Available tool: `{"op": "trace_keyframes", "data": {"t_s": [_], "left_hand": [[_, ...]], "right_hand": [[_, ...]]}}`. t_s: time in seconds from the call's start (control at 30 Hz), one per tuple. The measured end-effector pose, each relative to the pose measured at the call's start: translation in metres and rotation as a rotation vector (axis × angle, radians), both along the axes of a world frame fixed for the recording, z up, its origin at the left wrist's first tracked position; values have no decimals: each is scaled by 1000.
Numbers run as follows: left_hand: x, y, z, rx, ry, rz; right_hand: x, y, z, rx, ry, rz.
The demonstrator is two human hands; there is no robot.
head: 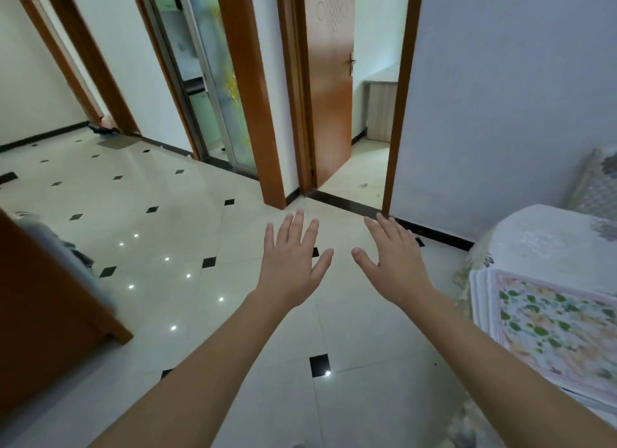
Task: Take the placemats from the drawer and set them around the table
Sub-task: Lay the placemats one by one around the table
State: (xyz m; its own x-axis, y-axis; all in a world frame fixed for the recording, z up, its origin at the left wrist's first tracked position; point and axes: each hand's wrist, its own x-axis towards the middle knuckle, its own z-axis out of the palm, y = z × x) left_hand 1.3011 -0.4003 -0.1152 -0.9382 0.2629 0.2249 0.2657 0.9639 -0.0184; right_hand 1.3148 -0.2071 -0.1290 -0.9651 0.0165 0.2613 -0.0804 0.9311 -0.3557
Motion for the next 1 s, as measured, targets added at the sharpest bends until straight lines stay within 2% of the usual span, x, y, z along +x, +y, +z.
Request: {"op": "trace_keyframes", "data": {"t_s": [0.2,0.47,0.73,0.87,1.0], "left_hand": [[-107,64,-22,6,-43,-162],[-242,169,-36,99,-19,-527],[-255,310,-69,152,-93,-936],[-253,364,-86,58,-142,-1068],[-264,401,-94,-10,-137,-1147]], "right_hand": [[-70,53,-26,14,-39,-166],[-137,136,-34,3,-61,-533],[-95,226,-58,-51,-168,-907],[-81,265,-79,-71,-184,-1019],[-82,292,-108,-181,-175,-1100]]}}
